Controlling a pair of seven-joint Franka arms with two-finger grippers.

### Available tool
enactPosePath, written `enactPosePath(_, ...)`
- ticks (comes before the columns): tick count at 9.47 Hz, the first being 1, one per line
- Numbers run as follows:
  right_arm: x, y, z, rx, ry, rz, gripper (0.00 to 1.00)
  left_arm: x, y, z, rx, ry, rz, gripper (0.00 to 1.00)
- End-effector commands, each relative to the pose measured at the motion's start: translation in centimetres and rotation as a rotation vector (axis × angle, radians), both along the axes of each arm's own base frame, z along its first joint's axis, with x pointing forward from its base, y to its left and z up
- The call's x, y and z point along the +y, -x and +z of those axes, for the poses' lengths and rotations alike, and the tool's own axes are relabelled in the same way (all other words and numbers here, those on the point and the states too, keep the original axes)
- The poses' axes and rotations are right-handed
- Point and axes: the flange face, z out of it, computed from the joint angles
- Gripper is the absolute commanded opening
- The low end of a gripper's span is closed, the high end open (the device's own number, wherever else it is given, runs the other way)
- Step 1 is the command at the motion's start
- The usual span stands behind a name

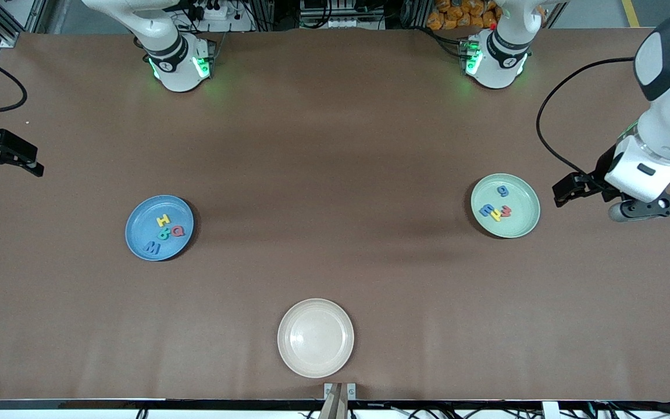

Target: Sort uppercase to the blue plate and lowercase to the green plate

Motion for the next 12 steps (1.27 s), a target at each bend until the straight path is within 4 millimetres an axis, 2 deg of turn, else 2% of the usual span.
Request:
enactPosePath(1, 0.0, -0.2, 0.3, -0.008, -0.015, 0.000, 1.00, 0.3, 0.2, 1.9, 0.009, -0.024, -0.012, 1.00)
enactPosePath(3, -0.1, -0.2, 0.3, -0.008, -0.015, -0.002, 1.00, 0.3, 0.7, 2.8, 0.028, -0.030, -0.029, 1.00)
enactPosePath(4, -0.2, -0.2, 0.2, -0.006, -0.015, -0.005, 1.00, 0.3, 1.5, 4.0, 0.017, -0.024, -0.044, 1.00)
enactPosePath(7, -0.3, -0.2, 0.2, -0.006, -0.015, -0.007, 1.00, 2.6, 1.9, 3.1, 0.031, 0.043, 0.001, 1.00)
enactPosePath(10, -0.7, -0.2, 0.2, -0.007, -0.015, -0.005, 1.00, 3.1, 3.0, 3.0, -0.006, 0.043, 0.018, 1.00)
enactPosePath(12, -0.6, -0.2, 0.2, -0.004, -0.015, -0.004, 1.00, 3.2, 2.8, 3.5, -0.031, 0.043, 0.018, 1.00)
